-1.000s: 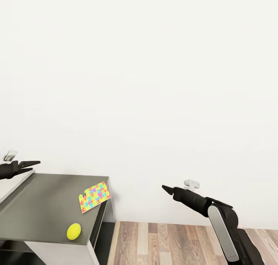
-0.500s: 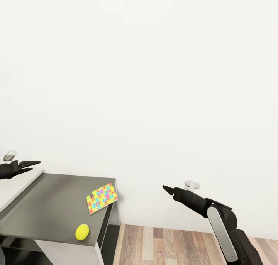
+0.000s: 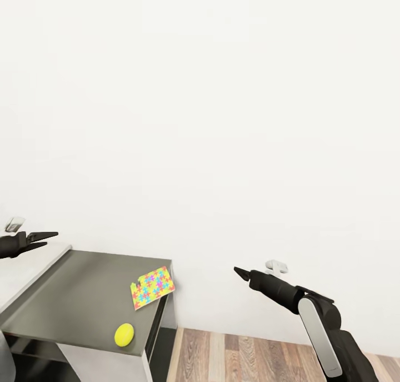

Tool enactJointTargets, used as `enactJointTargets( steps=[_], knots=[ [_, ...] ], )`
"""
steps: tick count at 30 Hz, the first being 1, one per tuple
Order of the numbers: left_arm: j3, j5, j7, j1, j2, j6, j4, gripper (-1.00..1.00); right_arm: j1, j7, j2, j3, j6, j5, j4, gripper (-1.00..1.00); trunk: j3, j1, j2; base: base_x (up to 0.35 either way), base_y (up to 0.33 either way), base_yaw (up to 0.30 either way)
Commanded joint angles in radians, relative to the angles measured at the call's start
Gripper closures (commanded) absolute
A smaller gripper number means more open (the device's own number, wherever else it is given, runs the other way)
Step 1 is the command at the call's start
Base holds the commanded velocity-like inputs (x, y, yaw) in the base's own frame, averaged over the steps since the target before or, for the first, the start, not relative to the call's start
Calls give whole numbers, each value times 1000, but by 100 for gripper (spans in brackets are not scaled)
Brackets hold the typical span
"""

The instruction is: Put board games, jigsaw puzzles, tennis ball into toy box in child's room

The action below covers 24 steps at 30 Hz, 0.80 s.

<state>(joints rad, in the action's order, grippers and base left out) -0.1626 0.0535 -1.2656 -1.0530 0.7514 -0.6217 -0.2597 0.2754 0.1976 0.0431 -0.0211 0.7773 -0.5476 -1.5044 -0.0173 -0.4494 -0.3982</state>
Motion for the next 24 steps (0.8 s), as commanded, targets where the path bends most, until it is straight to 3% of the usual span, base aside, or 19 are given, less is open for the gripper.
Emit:
enactJointTargets(
  steps=[1, 16, 24],
  knots=[
    [2, 5, -1, -1, 0, -10, 0, -100, 1, 6, 0, -2, 5, 3, 0, -100, -1, -1, -2, 0, 0, 18],
    [2, 5, -4, -1, 0, -10, 0, -100, 1, 6, 0, -3, 4, 4, 0, -100, 0, -1, -2, -4, 0, 3],
    [2, 5, -6, -1, 2, -10, 0, -100, 1, 6, 0, -3, 8, 2, 0, -100, 0, -1, -2, -104, 0, 0]
  ],
)
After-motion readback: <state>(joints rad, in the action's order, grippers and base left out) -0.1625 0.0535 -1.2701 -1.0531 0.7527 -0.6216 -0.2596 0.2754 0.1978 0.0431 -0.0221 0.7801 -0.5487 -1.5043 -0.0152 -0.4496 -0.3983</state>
